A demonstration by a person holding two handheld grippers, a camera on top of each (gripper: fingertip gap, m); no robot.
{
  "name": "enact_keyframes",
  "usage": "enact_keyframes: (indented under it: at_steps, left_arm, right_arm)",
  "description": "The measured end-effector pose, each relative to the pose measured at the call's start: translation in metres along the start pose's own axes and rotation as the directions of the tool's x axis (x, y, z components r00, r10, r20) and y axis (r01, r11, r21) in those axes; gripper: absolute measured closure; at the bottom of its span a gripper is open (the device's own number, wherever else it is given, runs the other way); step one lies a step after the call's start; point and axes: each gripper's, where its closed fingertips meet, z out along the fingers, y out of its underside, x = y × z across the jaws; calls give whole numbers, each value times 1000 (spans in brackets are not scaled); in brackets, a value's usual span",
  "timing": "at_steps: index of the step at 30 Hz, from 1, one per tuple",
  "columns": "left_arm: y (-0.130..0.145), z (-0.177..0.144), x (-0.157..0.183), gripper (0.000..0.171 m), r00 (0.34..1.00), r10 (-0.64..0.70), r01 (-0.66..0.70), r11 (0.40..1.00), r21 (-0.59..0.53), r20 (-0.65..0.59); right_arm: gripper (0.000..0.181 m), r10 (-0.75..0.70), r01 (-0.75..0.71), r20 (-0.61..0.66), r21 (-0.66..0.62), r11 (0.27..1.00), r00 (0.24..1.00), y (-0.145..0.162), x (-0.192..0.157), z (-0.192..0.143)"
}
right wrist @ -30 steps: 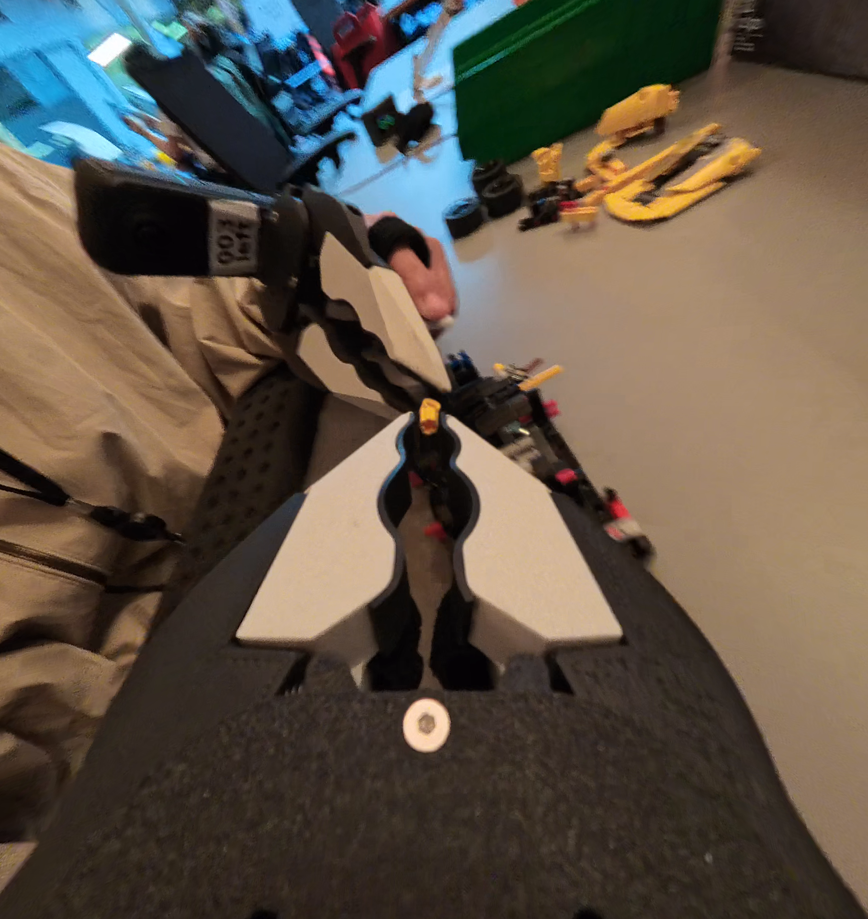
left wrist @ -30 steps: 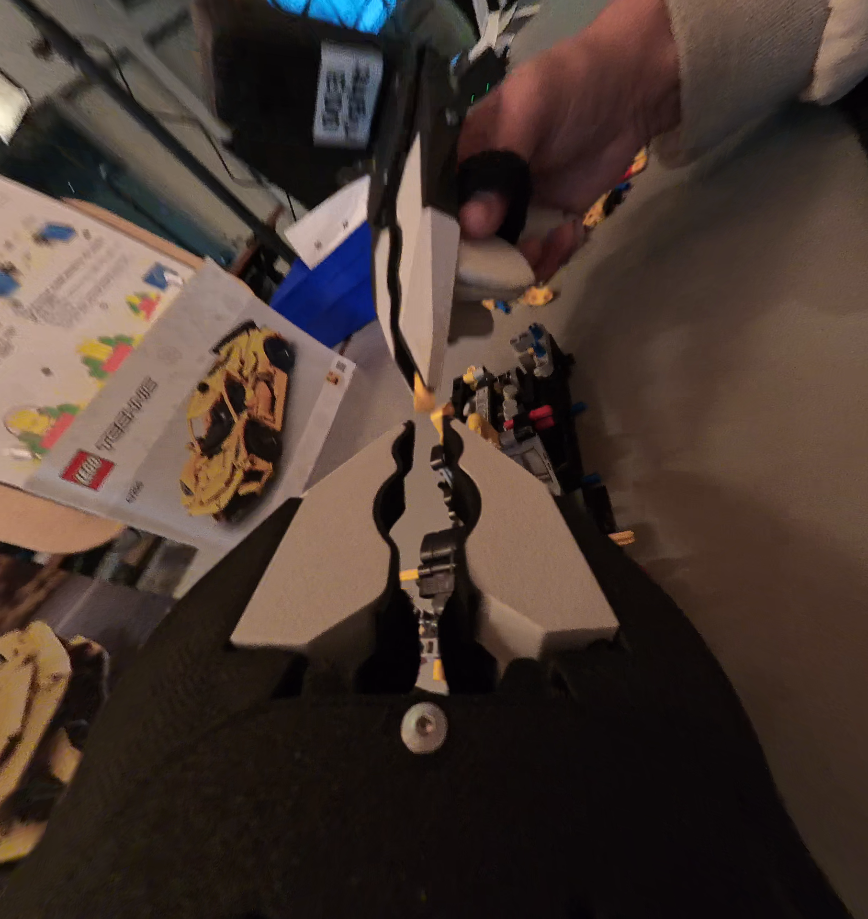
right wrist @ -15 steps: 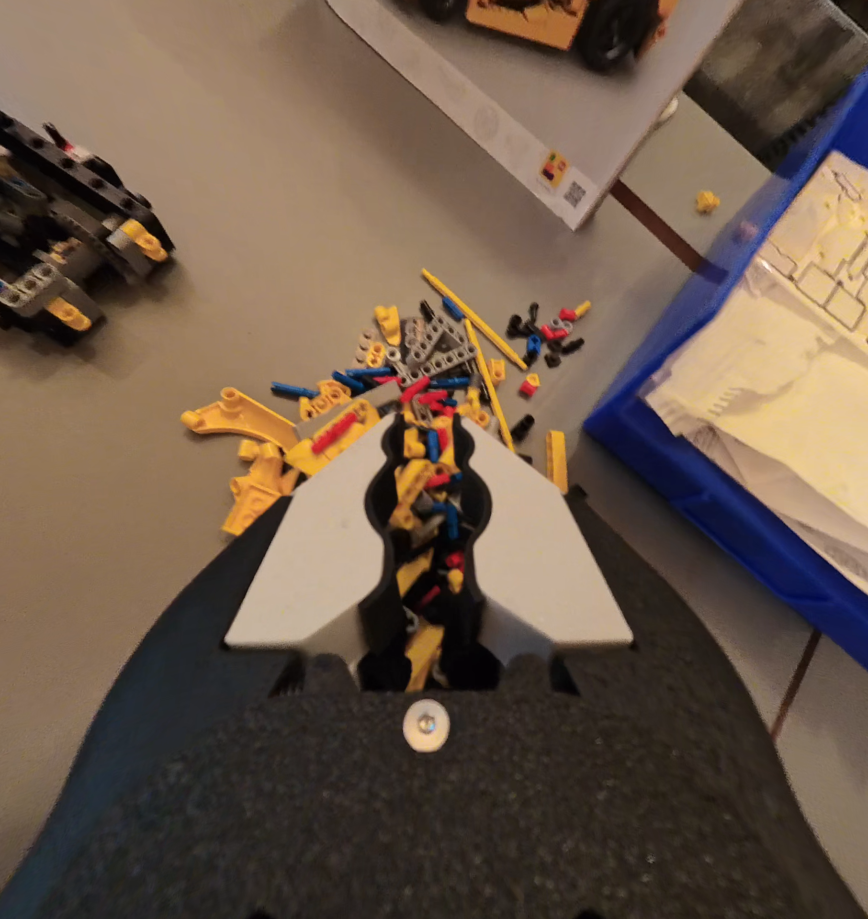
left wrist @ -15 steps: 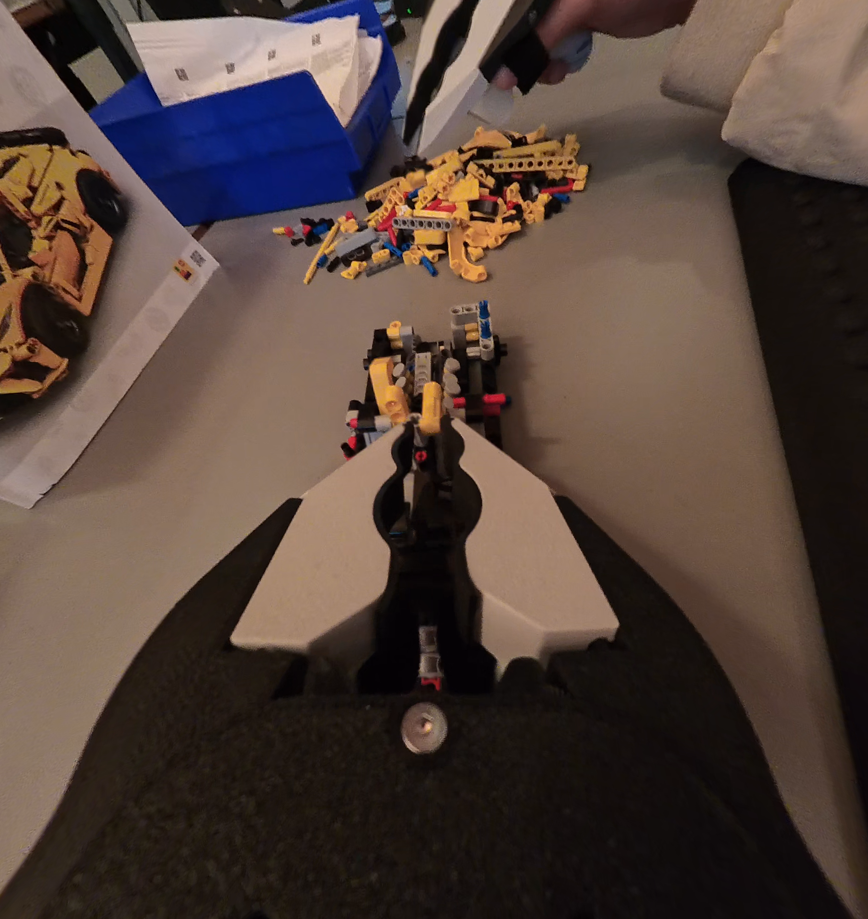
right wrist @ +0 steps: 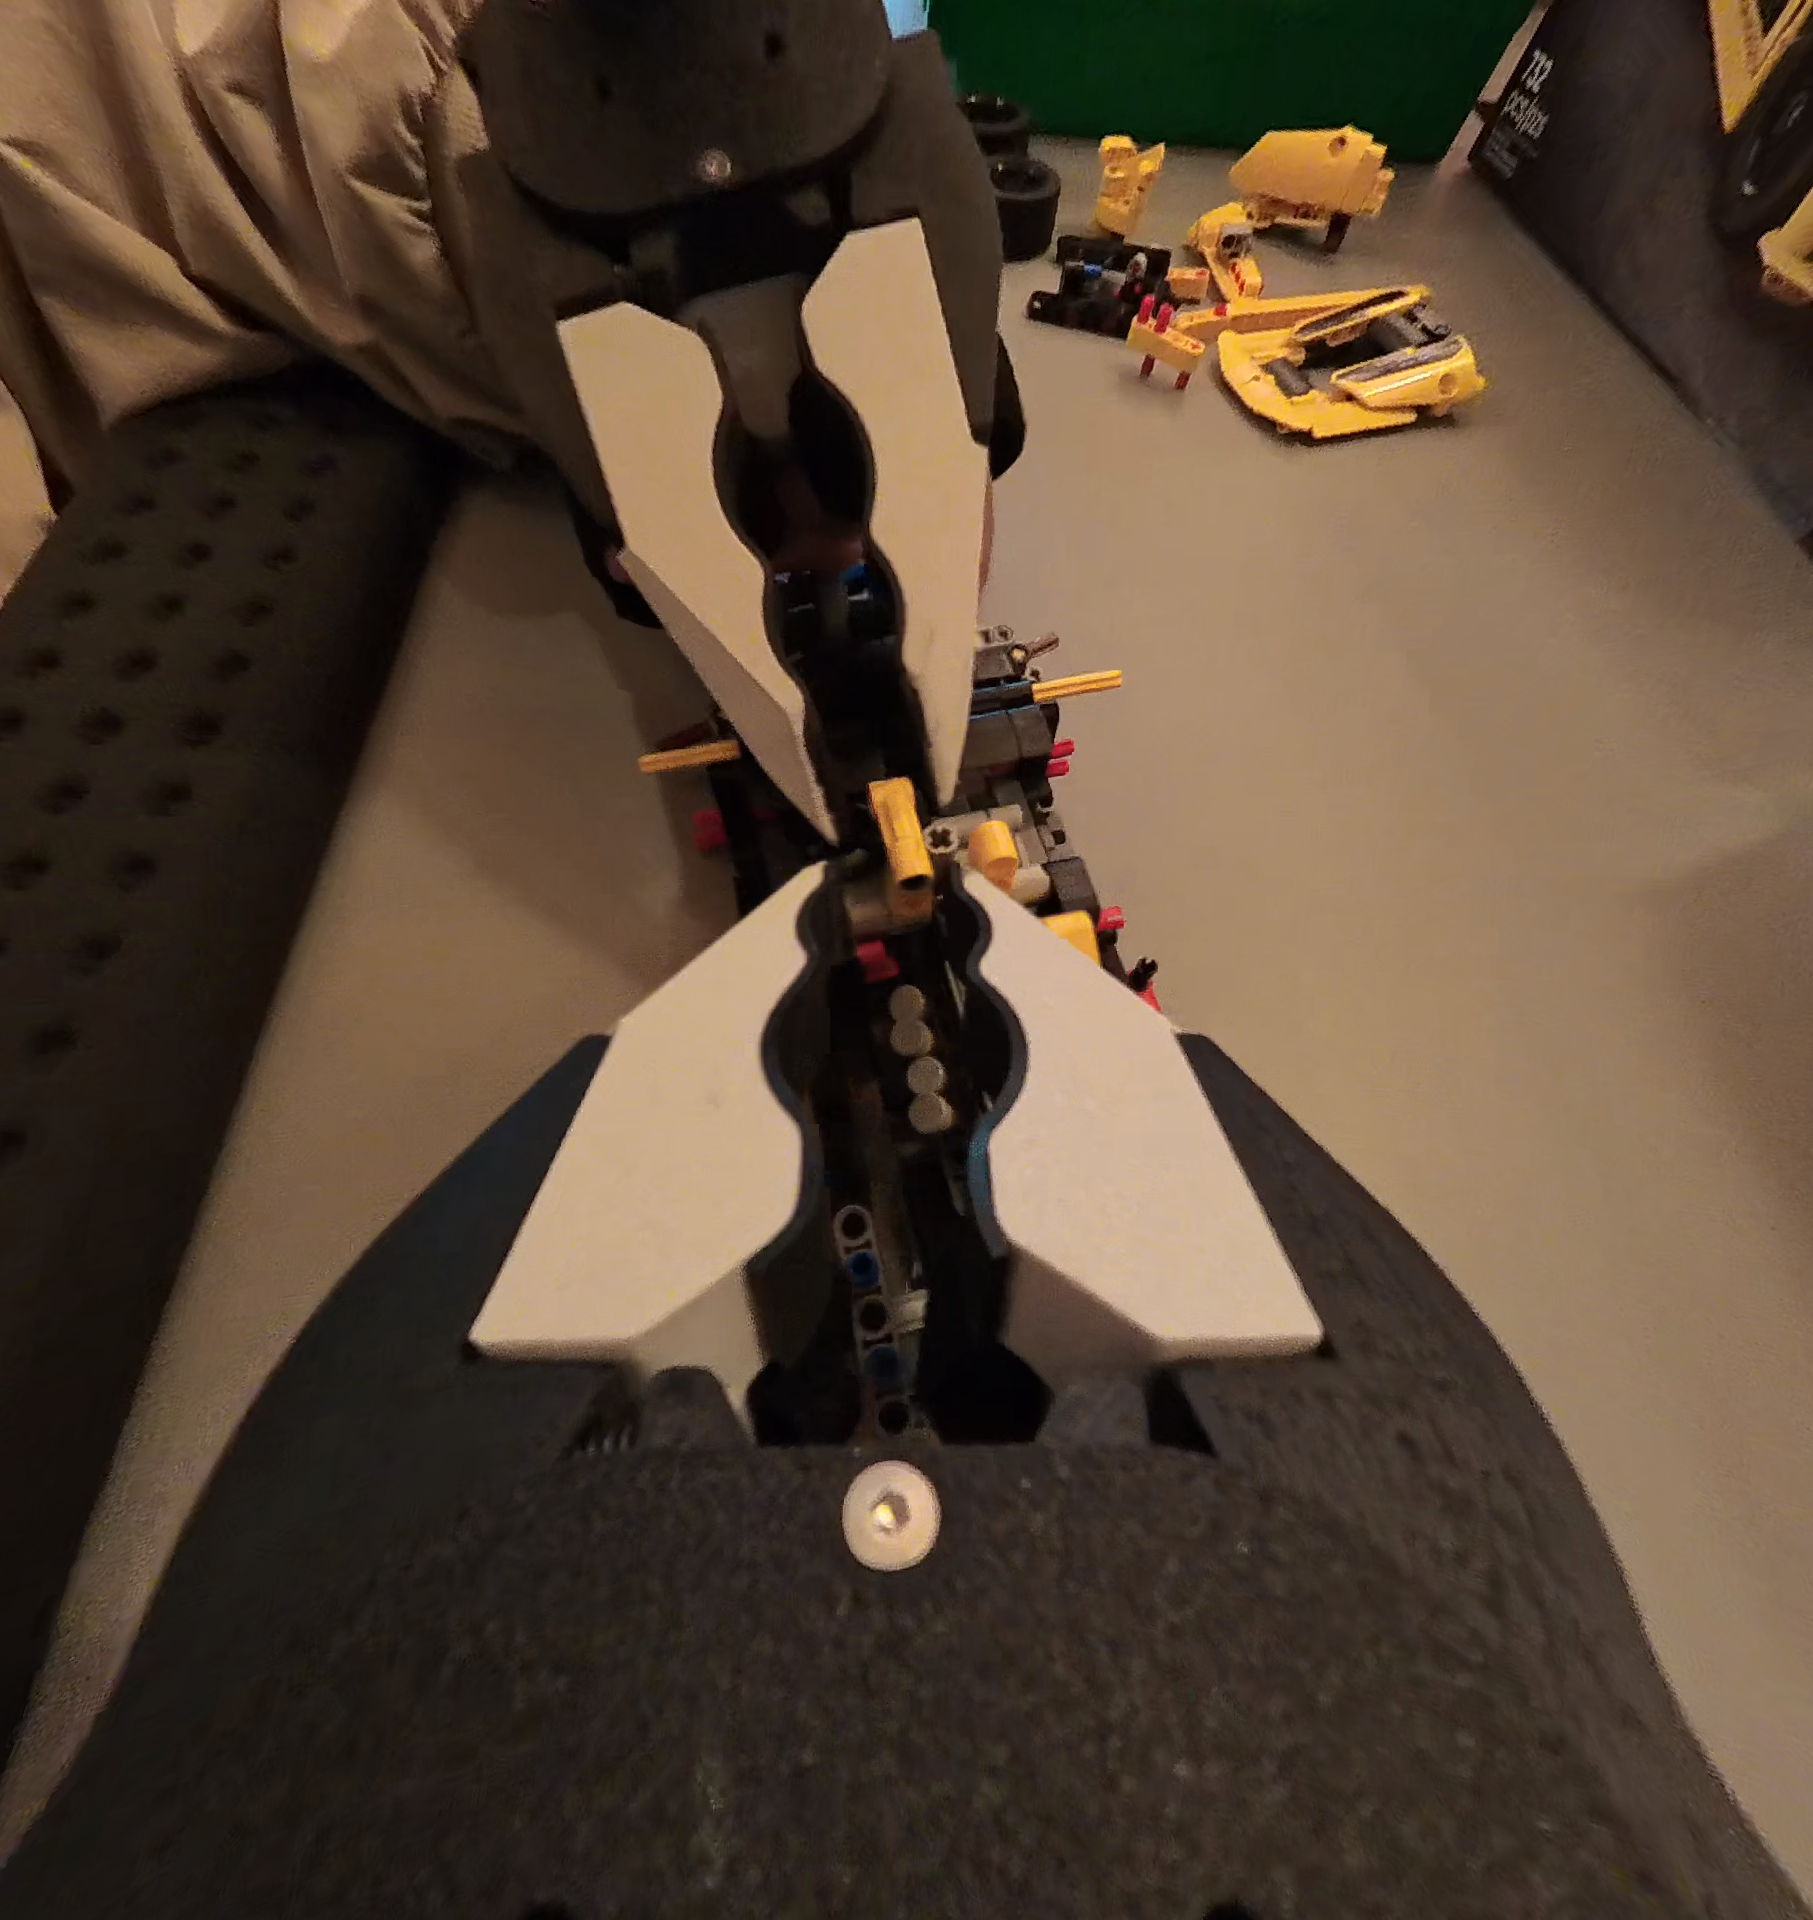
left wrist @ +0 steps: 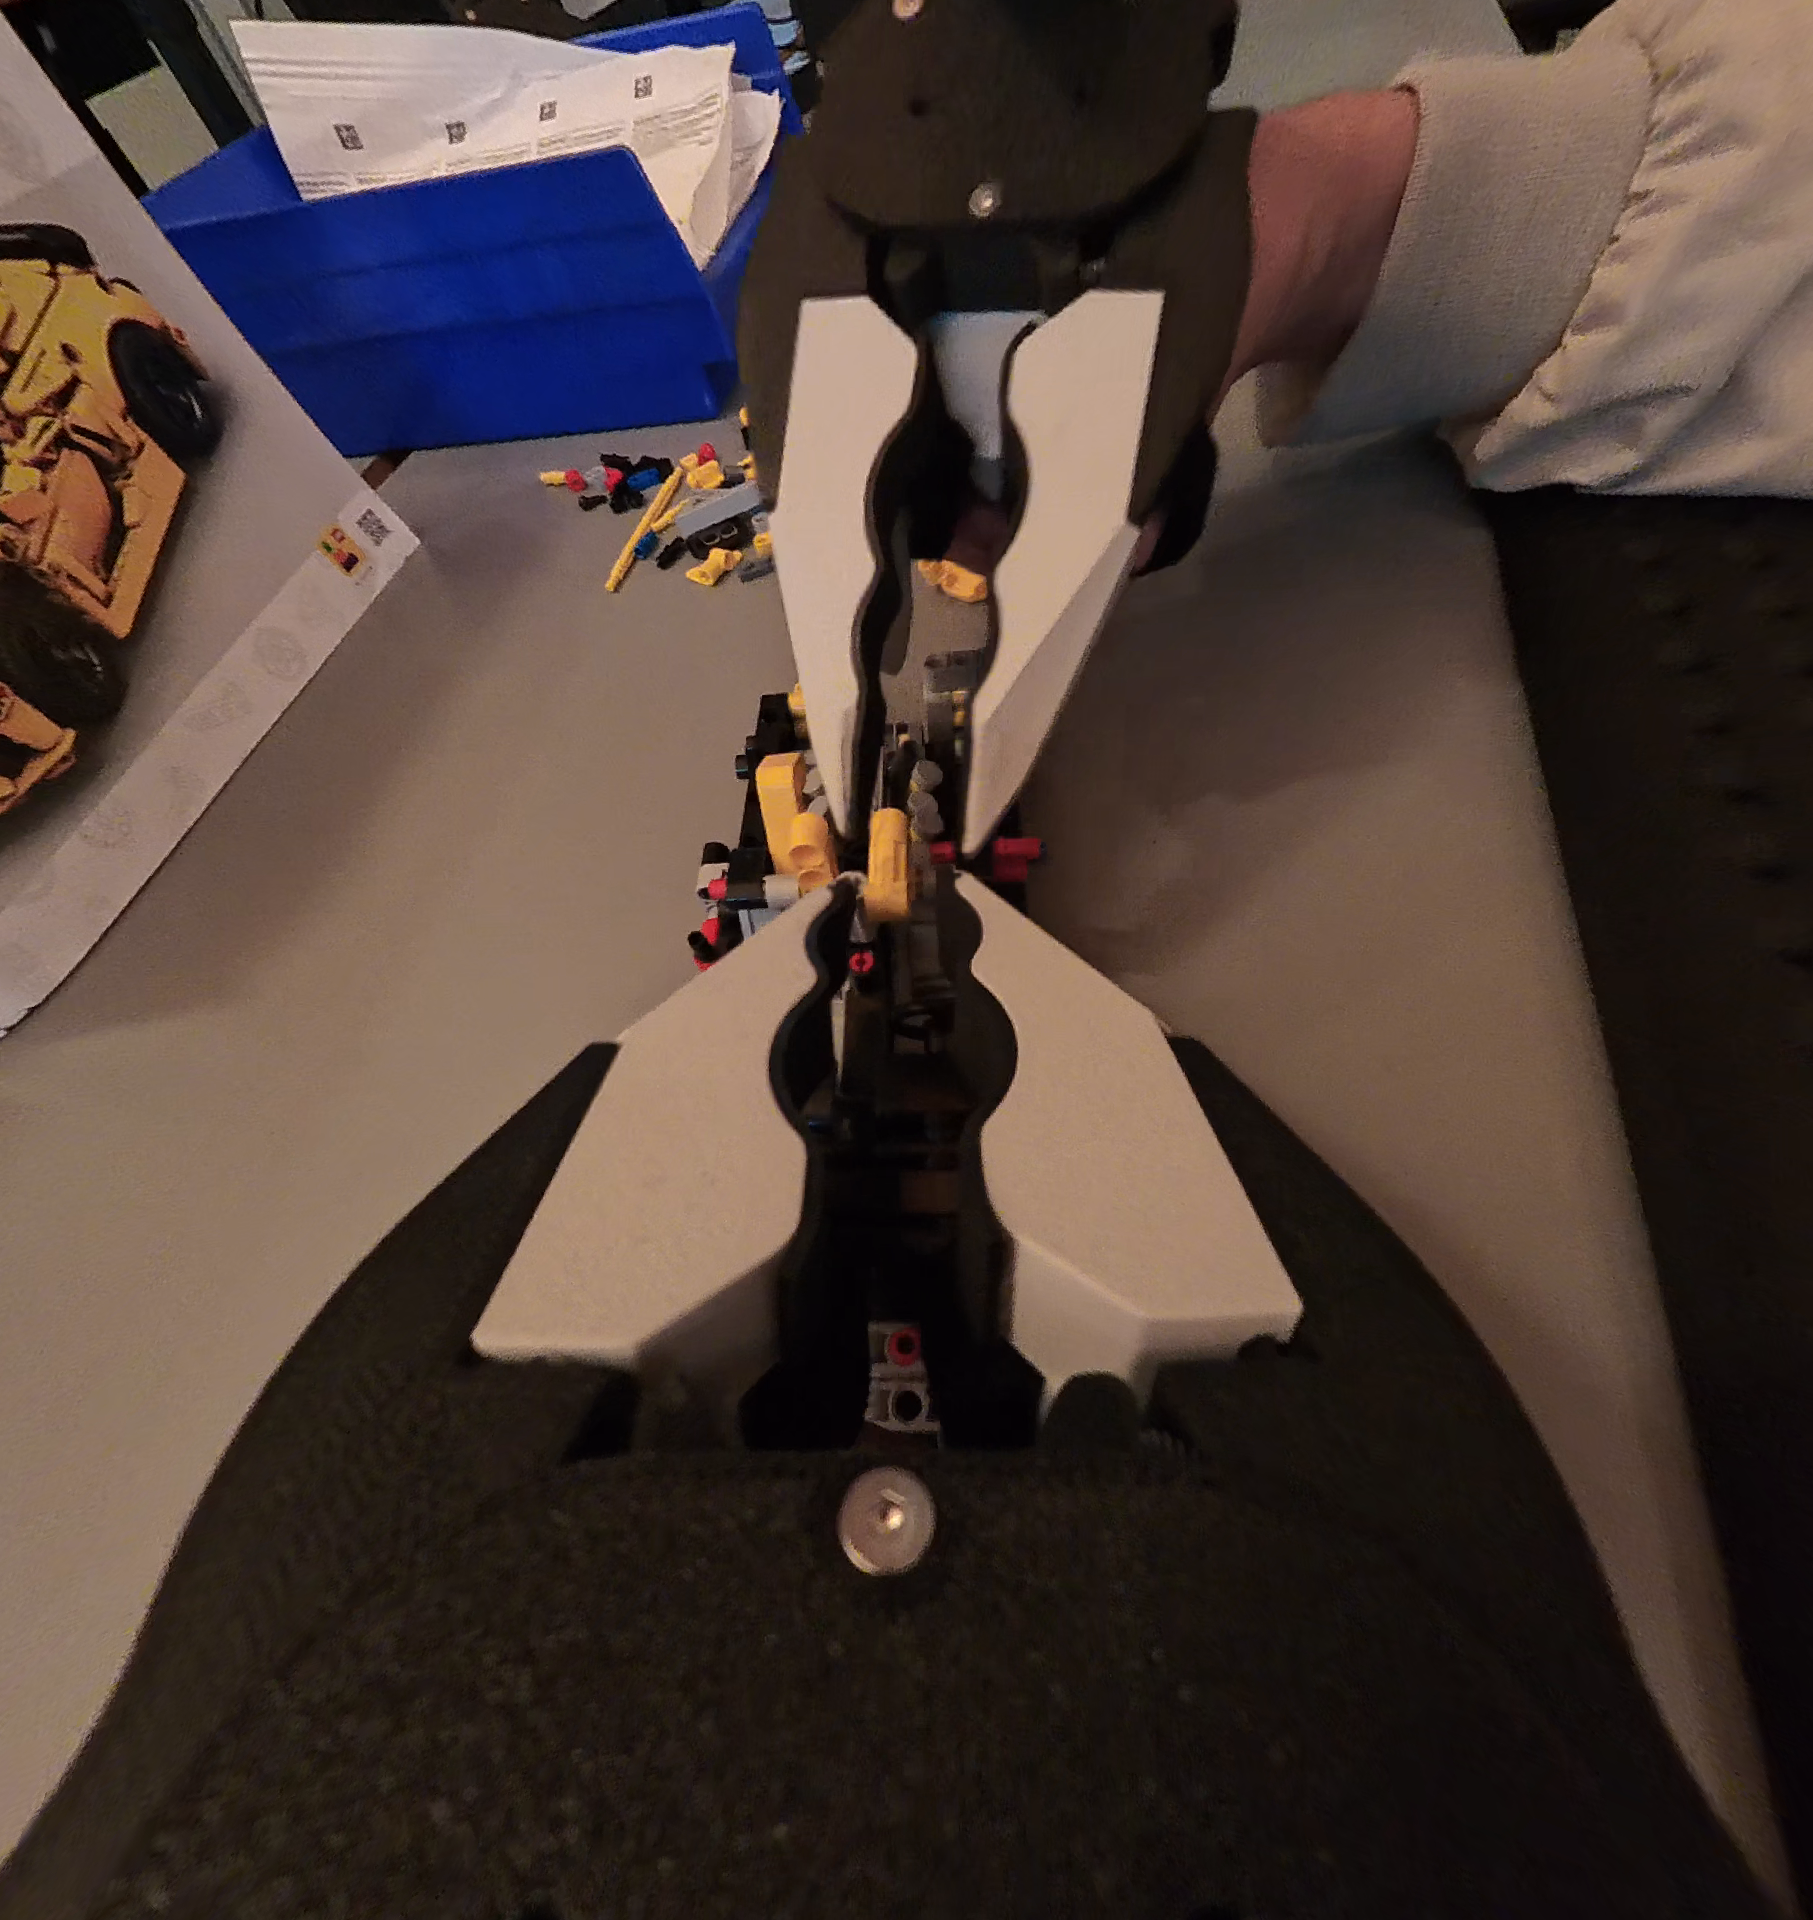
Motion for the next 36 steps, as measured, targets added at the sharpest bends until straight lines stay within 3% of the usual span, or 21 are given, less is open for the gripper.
enact_keyframes:
  at_steps: [6, 11, 17, 19, 22, 24, 26, 29, 32, 34, 36]
  left_arm:
    - [-1, 1, -2, 163, 999, 31, -31, 1000, 0, 26]
    - [-3, -4, 8, 164, 996, 59, -58, 998, 4, -66]
    - [2, -12, 14, 164, 989, 80, -82, 997, -8, -128]
    - [6, -22, 2, 165, 993, 70, -71, 997, -9, -96]
    - [-8, -49, -19, 165, 994, -59, 69, 990, 120, -89]
    - [-25, -54, -22, 165, 994, -69, 85, 976, 200, -86]
    - [-32, -47, -22, 165, 999, -25, 32, 975, 221, -33]
    - [-32, -39, -24, 165, 985, 119, -142, 970, 198, 126]
    - [-35, -37, -26, 164, 901, 321, -373, 917, 140, 293]
    - [-36, -37, -24, 164, 866, 379, -435, 893, 118, 327]
    - [-39, -37, -20, 164, 881, 363, -420, 895, 149, 305]
  right_arm:
    - [174, -45, 45, -23, -1, 999, 999, 1, 3, 4]
    - [175, -36, 34, 75, 20, 999, 997, 0, -9, 2]
    - [175, -55, 53, 106, 14, 998, 993, -1, -17, 7]
    - [175, -48, 50, 83, -19, 999, 995, 4, -11, 0]
    - [175, 17, -17, 38, 18, 1000, 999, 11, 3, -11]
    - [175, 34, -35, 15, 36, 999, 999, 8, 7, -7]
    - [173, 53, -53, -2, 21, 998, 999, 6, 8, -6]
    - [160, 172, -171, 10, 157, 973, 985, -20, 10, -20]
    - [161, 359, -382, 132, 277, 881, 924, -44, 8, -29]
    - [159, 439, -491, 227, 295, 820, 869, -48, 7, -23]
    - [158, 488, -550, 264, 277, 788, 832, -45, 10, -17]
